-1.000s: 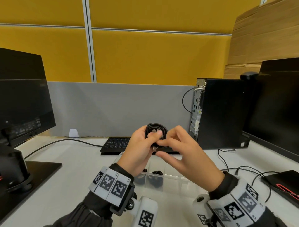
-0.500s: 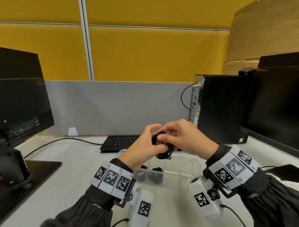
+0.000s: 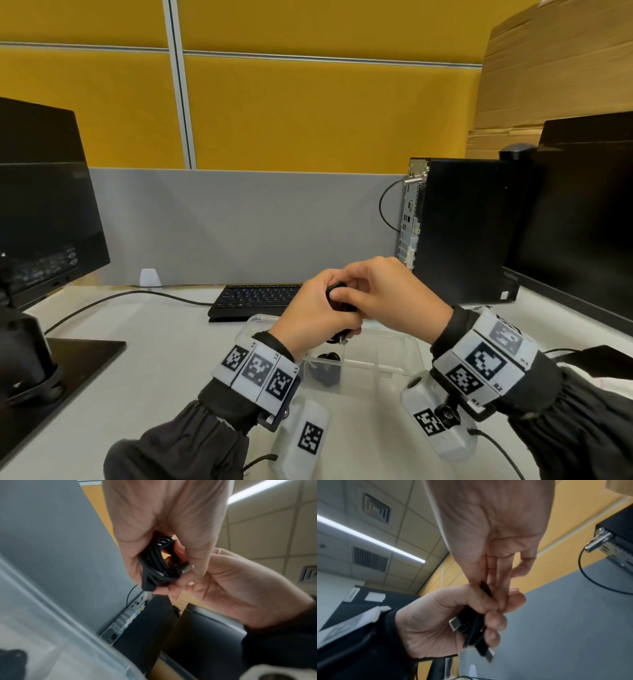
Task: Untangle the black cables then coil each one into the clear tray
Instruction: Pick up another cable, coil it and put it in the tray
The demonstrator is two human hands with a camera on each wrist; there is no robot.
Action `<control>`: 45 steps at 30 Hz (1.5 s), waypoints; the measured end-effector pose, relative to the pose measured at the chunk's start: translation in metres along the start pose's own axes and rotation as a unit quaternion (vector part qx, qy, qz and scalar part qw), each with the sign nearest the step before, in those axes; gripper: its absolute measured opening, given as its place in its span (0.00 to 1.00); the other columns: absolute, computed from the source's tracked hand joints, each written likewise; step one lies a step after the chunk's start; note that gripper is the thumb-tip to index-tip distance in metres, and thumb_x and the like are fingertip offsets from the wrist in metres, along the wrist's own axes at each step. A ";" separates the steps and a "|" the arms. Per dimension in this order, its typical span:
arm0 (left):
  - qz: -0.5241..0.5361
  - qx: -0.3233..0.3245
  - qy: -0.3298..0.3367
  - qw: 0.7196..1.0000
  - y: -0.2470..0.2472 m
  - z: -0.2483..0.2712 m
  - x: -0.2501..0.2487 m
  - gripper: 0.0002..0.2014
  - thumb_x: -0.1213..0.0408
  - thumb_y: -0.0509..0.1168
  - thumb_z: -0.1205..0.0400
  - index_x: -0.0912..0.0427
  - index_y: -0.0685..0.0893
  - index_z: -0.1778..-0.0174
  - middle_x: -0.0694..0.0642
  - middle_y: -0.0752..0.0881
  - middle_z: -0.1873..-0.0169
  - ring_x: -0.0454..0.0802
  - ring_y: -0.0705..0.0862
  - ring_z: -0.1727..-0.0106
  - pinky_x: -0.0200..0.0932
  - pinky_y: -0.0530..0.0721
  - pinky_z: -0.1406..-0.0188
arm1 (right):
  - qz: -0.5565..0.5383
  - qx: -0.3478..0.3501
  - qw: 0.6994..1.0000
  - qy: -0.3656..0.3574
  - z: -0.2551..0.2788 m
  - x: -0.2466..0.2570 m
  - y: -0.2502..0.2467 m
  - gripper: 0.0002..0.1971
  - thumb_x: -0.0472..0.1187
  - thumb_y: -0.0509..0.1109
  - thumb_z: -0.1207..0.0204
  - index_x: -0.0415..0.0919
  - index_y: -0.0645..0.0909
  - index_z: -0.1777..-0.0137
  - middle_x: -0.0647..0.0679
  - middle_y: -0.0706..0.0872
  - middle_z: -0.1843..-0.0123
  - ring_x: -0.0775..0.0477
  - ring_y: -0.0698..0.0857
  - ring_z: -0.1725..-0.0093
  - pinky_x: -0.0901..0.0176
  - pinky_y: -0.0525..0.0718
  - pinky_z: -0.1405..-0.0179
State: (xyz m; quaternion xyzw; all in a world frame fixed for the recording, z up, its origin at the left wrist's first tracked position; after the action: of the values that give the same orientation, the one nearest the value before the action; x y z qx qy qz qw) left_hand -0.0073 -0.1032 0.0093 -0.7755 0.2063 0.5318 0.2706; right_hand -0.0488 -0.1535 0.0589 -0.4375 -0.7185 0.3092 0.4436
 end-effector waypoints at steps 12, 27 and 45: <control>0.079 0.049 -0.147 0.985 0.029 -0.017 0.077 0.33 0.74 0.69 0.24 0.59 0.63 0.25 0.54 0.84 0.46 0.47 0.82 0.46 0.44 0.78 0.44 | -0.105 0.067 0.981 0.151 -0.014 -0.116 0.032 0.06 0.38 0.71 0.23 0.40 0.88 0.50 0.45 0.89 0.65 0.63 0.80 0.77 0.72 0.78 0.72; -0.507 0.221 -0.028 0.833 0.036 0.006 0.089 0.21 0.63 0.57 0.16 0.61 0.71 0.26 0.56 0.69 0.27 0.52 0.62 0.24 0.48 0.66 0.26 | 0.128 0.181 0.966 0.132 -0.014 -0.105 0.094 0.11 0.42 0.70 0.22 0.41 0.69 0.49 0.39 0.83 0.46 0.46 0.77 0.57 0.64 0.71 0.70; -0.542 0.242 -0.062 0.803 0.045 0.003 0.100 0.14 0.60 0.55 0.14 0.56 0.77 0.33 0.64 0.81 0.43 0.62 0.81 0.43 0.50 0.78 0.44 | 0.040 0.387 0.908 0.154 0.014 -0.122 0.109 0.15 0.44 0.70 0.22 0.40 0.84 0.38 0.50 0.86 0.50 0.53 0.84 0.57 0.67 0.83 0.68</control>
State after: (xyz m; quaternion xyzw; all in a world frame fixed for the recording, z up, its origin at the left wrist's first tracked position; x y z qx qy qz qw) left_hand -0.0018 -0.1394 -0.0942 -0.6359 -0.1428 0.2783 0.7055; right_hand 0.0045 -0.2181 -0.0825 -0.3019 -0.4466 0.5095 0.6707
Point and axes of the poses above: each hand's wrist, its own z-axis away from the middle knuckle, its own y-axis out of the palm, x = y × z, the point moved 10 cm from there along -z, towards the middle knuckle
